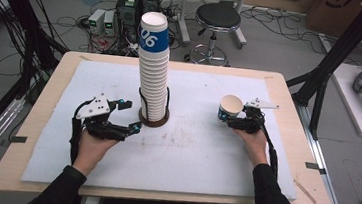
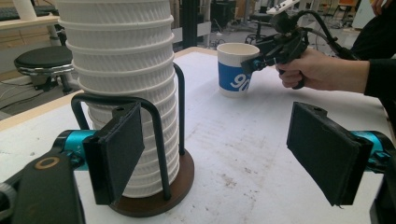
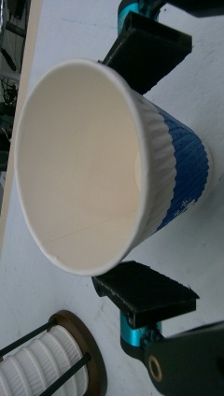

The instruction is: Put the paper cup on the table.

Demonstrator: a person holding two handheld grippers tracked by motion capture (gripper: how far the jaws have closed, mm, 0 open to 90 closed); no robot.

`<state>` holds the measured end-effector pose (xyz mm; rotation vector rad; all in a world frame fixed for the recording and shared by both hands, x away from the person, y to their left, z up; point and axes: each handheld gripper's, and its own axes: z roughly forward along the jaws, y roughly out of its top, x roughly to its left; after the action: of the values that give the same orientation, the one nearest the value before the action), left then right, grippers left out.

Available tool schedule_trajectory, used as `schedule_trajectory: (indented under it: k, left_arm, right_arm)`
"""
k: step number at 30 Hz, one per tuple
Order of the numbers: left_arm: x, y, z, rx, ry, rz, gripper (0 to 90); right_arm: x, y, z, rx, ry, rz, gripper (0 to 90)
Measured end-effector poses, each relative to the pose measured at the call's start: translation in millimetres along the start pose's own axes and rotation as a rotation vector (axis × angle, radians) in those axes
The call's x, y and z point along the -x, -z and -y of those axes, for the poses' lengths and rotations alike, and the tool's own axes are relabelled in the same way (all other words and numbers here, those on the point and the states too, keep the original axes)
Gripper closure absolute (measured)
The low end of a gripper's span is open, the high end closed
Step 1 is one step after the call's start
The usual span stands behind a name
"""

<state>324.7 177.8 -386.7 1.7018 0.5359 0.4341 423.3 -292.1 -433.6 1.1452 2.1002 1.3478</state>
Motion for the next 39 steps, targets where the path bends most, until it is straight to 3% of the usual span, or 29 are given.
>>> schedule_trajectory:
  k: [11,20,30,39]
  left_arm:
    - [0.1,-1.6,-0.6,0.001,-0.001,0.004,19.0]
    - [-1.2,-2.3,-0.6,0.004,0.001,0.004,19.0]
    - [-1.6,-2.2,-0.7,-0.003,0.008,0.004,19.0]
    - [-3.6,-2.7,-0.6,0.004,0.016,0.002,19.0]
  right_arm:
    - [3.7,21.5,1.0,-0.028,0.006,0.029,13.4]
    - [4.1,50.3,2.2,-0.009,0.002,-0.034,13.4]
    - [-5.7,93.3,-3.1,0.095,0.032,-0.163,14.0]
    - [-18.9,111.4,-15.0,0.186,0.080,-0.244,14.3]
